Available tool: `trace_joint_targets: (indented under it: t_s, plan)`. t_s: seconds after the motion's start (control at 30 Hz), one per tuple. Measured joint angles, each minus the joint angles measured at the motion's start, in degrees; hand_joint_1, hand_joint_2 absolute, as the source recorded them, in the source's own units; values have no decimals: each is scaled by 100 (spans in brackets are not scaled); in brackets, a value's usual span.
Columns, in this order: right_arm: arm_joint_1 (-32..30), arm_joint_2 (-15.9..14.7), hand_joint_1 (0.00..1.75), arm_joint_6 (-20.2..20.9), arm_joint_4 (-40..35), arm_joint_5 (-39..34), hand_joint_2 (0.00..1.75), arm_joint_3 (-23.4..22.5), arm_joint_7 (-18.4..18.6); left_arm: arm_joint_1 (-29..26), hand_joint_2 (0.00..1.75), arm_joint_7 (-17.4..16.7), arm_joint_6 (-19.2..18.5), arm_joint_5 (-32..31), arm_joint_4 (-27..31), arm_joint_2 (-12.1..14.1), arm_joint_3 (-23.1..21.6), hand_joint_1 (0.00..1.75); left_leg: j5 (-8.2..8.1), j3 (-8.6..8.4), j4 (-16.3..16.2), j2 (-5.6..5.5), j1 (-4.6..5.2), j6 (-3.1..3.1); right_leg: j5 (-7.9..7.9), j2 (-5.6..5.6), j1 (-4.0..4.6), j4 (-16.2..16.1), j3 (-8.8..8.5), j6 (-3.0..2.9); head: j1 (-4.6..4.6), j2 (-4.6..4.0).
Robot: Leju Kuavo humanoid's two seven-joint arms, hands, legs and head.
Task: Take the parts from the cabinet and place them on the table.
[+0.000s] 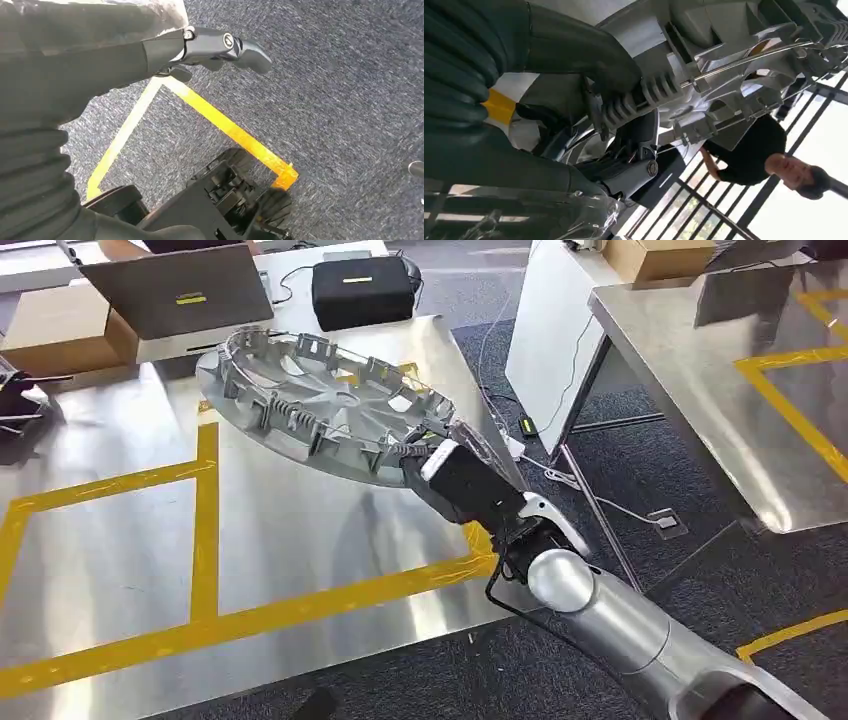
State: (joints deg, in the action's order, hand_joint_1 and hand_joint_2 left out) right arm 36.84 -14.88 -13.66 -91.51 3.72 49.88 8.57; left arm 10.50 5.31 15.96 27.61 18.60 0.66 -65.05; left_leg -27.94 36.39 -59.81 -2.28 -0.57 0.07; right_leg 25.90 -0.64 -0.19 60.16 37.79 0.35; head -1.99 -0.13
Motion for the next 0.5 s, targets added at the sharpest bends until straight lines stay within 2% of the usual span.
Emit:
trace_joint_targets:
  t_s: [0.07,0.13,0.3,0.5]
  plan:
    - [31,-13,175,-77,127,74,175,-9,107,4,175,-15,0,-7,0,2,9,0,9,-13,28,0,0,-15,7,0,3,0,-1,-18,-4,0]
    - [78,-39,175,-136,260,179,175,-17,194,3,175,-31,0,-17,0,2,13,0,20,-21,48,0,-1,-57,5,2,5,1,0,-43,-2,0]
    - [210,-92,175,-225,695,750,175,-11,559,3,175,-39,0,-50,2,-7,15,0,25,-22,59,2,-2,-78,7,4,8,2,-2,-48,-2,0]
    - [225,-76,175,-190,1406,767,175,9,443,6,175,-66,0,-72,2,-33,26,0,24,-21,59,4,1,-80,7,15,6,-10,-16,-47,-4,0]
